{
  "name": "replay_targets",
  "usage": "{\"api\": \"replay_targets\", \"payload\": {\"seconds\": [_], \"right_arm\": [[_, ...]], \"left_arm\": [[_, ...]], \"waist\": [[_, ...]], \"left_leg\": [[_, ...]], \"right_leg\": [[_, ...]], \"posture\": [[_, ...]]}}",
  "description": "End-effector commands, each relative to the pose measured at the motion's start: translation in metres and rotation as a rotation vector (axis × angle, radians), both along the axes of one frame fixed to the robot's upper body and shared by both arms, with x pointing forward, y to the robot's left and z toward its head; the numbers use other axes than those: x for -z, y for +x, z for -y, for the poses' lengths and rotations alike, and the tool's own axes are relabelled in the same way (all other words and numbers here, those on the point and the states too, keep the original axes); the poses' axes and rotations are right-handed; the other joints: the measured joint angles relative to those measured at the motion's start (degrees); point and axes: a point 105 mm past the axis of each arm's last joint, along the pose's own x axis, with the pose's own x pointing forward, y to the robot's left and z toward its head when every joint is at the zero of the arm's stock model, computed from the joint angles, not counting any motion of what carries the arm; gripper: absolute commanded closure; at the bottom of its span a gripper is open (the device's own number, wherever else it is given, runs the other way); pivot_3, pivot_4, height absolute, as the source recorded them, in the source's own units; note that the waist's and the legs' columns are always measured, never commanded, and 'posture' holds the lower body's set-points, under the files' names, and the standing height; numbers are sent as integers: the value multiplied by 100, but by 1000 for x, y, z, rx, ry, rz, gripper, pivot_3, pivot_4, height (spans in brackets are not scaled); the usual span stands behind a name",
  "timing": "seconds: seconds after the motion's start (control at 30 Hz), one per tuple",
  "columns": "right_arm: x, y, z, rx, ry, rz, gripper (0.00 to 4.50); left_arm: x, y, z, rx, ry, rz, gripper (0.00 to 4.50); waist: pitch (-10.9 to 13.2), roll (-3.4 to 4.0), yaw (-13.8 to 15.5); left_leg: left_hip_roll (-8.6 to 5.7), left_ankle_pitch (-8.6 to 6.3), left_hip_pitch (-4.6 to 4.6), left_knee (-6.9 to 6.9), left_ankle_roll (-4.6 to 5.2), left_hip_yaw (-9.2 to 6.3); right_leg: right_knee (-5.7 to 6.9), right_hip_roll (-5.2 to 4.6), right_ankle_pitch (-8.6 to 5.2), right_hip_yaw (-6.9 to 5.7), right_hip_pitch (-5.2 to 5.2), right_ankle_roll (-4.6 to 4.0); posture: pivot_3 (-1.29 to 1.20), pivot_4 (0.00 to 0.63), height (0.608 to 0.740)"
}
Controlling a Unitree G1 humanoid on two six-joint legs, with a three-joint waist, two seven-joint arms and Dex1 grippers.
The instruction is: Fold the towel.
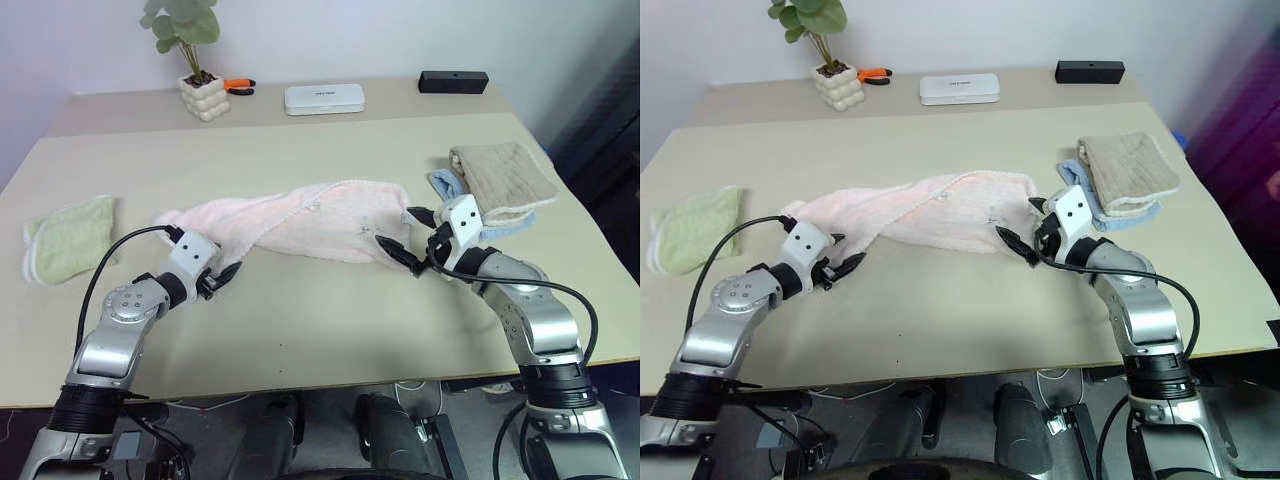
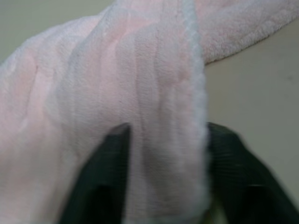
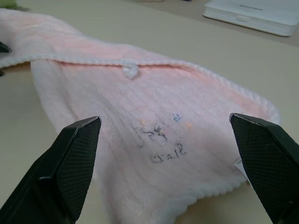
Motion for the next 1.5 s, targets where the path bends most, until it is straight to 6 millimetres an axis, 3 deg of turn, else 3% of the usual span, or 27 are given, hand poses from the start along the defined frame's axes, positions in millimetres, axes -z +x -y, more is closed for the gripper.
{"api": "replay_targets", "payload": {"seconds": [0.03, 0.07, 0.23, 0.4, 0.53, 0.67, 0.87, 0.93, 1.03, 1.27, 1.5], "right_arm": [[-23, 0, -1, -9, 7, 69, 0], [-25, 3, -3, -12, 8, 72, 0], [-41, 26, -10, -36, 1, 93, 0], [-38, 71, 0, 45, -159, 85, 0], [-33, 93, 4, 42, -282, 92, 0], [-24, 102, 4, -7, -394, 91, 0], [-23, 106, 4, -20, -401, 102, 0], [-18, 114, -5, -14, -463, 90, 0], [-17, 118, -11, -12, -493, 87, 914], [-21, 120, -16, -10, -444, 101, 4460], [-22, 121, -15, 10, -439, 121, 4460]], "left_arm": [[3, -3, -15, -42, 51, -13, 4030], [2, -4, -17, -50, 51, -5, 4451], [-15, -16, -27, -76, 50, 65, 4451], [-19, -38, -39, -90, 48, 67, 4451], [-15, -50, -48, -123, 67, 46, 4451], [-16, -55, -55, -158, 62, 52, 4451], [-17, -56, -55, -159, 62, 52, 4451], [-13, -58, -54, -168, 63, 44, 4451], [-12, -59, -54, -175, 64, 40, 4500], [-9, -61, -51, -173, 58, 31, 4500], [-12, -59, -51, -167, 67, 35, 4500]], "waist": [[0, 0, 1], [0, 0, 0], [1, 1, -23], [2, -1, 5], [3, -2, 24], [4, -3, -6], [4, -2, -15], [5, 1, -39], [6, 1, -133], [6, 2, -148], [6, 2, -154]], "left_leg": [[1, 0, 0, 0, 0, 0], [1, 0, 0, 0, 0, 1], [8, 0, 0, -3, 0, 10], [19, -2, -2, -6, -3, 19], [17, -1, -4, -3, -3, 25], [19, -1, -3, -5, -3, 26], [21, -1, -3, -6, -4, 29], [22, -1, -3, -6, -4, 29], [30, 0, 1, -11, -7, 45], [29, -1, 0, -13, -10, 47], [30, -1, 1, -13, -10, 48]], "right_leg": [[0, 1, 0, 0, 0, 0], [0, 0, 0, 1, 0, 0], [0, 8, 2, 11, -8, -3], [-5, 19, 5, 17, -13, -9], [-7, 18, 6, 18, -11, -10], [-6, 20, 7, 20, -13, -11], [-6, 27, 8, 27, -15, -12], [-5, 29, 8, 29, -17, -13], [0, 37, 13, 49, -27, -20], [0, 38, 13, 55, -28, -20], [2, 40, 13, 59, -31, -20]], "posture": [[0, 150, 733], [0, 150, 733], [0, 150, 733], [0, 150, 733], [0, 150, 733], [0, 150, 733], [0, 150, 733], [0, 150, 733], [0, 150, 733], [0, 150, 733], [0, 150, 733]]}}
